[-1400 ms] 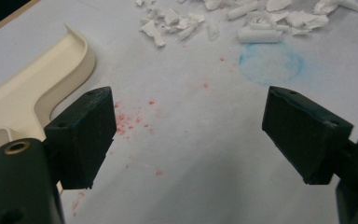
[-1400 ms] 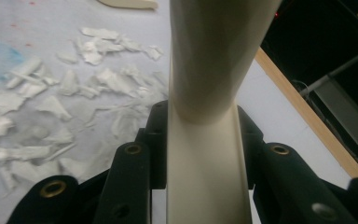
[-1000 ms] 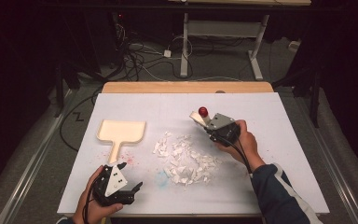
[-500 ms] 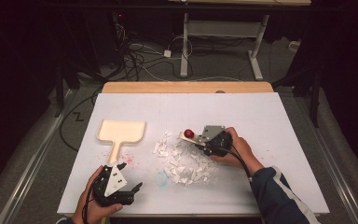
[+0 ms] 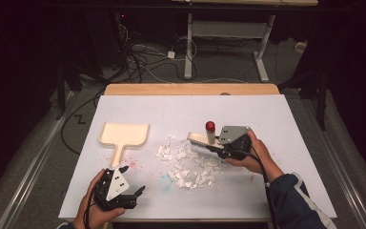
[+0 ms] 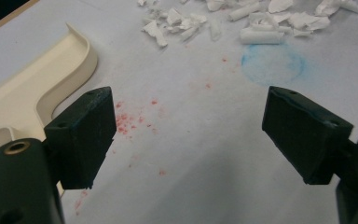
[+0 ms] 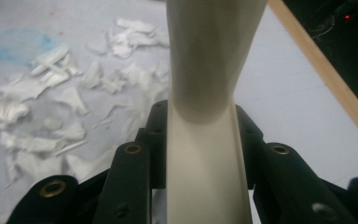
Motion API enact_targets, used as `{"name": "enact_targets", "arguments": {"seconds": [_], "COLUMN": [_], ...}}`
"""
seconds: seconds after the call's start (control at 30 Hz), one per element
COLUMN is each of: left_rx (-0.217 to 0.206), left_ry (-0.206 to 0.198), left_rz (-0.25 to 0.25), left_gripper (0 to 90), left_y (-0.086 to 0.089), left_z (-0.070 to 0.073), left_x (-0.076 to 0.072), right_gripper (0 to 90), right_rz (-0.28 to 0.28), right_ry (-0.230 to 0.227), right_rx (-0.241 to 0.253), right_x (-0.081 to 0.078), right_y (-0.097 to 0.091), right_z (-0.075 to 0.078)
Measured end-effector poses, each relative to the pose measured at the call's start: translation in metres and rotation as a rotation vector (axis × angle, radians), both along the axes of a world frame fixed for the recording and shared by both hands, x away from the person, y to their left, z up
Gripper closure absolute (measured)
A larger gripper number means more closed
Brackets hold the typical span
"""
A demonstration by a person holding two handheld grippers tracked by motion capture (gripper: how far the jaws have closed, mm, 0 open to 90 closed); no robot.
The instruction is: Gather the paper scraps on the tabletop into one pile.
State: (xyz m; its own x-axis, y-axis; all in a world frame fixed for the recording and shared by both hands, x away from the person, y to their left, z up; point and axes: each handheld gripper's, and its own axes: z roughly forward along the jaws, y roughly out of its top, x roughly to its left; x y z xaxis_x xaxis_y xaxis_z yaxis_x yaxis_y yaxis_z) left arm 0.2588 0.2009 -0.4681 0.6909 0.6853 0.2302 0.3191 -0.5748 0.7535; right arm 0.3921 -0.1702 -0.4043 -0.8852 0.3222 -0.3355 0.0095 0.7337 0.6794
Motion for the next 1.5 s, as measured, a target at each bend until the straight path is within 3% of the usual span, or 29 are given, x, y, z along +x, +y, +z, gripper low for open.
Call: {"name": "enact_targets", "arguments": {"seconds": [0.27, 0.37, 0.4, 0.43, 0.53, 0.6, 0.63, 0.73, 0.83, 0.93, 1.0, 1.03, 1.23, 1.37, 1.47, 1.5], "left_rx": [-0.011, -0.015, -0.017, -0.019, -0.017, -0.023, -0.023, -0.023, -0.016, -0.016, -0.011, -0.008, -0.003, 0.005, 0.008, 0.009], "left_ry": [0.006, 0.005, 0.006, 0.008, 0.004, 0.018, 0.021, 0.035, 0.038, 0.042, 0.051, 0.052, 0.058, 0.062, 0.064, 0.064], "left_rz": [-0.001, -0.001, 0.000, 0.001, 0.001, 0.008, 0.008, 0.008, 0.005, 0.005, 0.001, -0.001, -0.006, -0.010, -0.014, -0.016], "left_gripper": [16.7, 16.7, 16.7, 16.7, 16.7, 16.6, 16.7, 16.7, 16.7, 16.7, 16.7, 16.7, 16.7, 16.7, 16.7, 16.7], "left_y": [0.001, 0.002, 0.002, 0.002, 0.002, 0.002, 0.003, 0.003, 0.002, 0.002, 0.002, 0.002, 0.002, 0.000, -0.001, -0.001], "left_z": [0.000, 0.000, 0.000, 0.000, -0.001, -0.002, -0.002, -0.003, -0.004, -0.004, -0.004, -0.005, -0.006, -0.006, -0.006, -0.006], "left_x": [0.001, 0.001, 0.001, 0.001, 0.002, 0.002, 0.003, 0.003, 0.002, 0.001, 0.001, 0.001, 0.000, 0.000, 0.001, 0.001], "right_gripper": [67.9, 67.9, 67.9, 67.9, 67.9, 67.9, 67.9, 67.8, 67.3, 67.3, 67.3, 67.3, 66.6, 66.7, 67.4, 67.5], "right_rz": [-0.094, -0.128, -0.140, -0.140, -0.146, -0.133, -0.097, -0.053, 0.036, 0.117, 0.208, 0.208, 0.371, 0.424, 0.423, 0.415], "right_ry": [-0.034, -0.040, -0.038, -0.038, -0.050, -0.044, -0.018, 0.011, 0.010, 0.035, 0.076, 0.076, 0.114, 0.118, 0.104, 0.079], "right_rx": [0.026, 0.036, 0.026, 0.026, 0.000, 0.009, 0.021, 0.026, -0.034, -0.004, 0.016, 0.016, -0.023, -0.048, -0.041, -0.039], "right_x": [0.036, 0.054, 0.064, 0.064, 0.074, 0.077, 0.076, 0.073, 0.062, 0.054, 0.046, 0.046, 0.021, 0.009, 0.003, 0.002], "right_y": [0.016, 0.033, 0.048, 0.048, 0.071, 0.084, 0.096, 0.108, 0.122, 0.123, 0.120, 0.120, 0.099, 0.086, 0.073, 0.069], "right_z": [0.005, -0.002, -0.009, -0.009, -0.020, -0.025, -0.030, -0.035, -0.041, -0.039, -0.036, -0.036, -0.034, -0.029, -0.026, -0.024]}}
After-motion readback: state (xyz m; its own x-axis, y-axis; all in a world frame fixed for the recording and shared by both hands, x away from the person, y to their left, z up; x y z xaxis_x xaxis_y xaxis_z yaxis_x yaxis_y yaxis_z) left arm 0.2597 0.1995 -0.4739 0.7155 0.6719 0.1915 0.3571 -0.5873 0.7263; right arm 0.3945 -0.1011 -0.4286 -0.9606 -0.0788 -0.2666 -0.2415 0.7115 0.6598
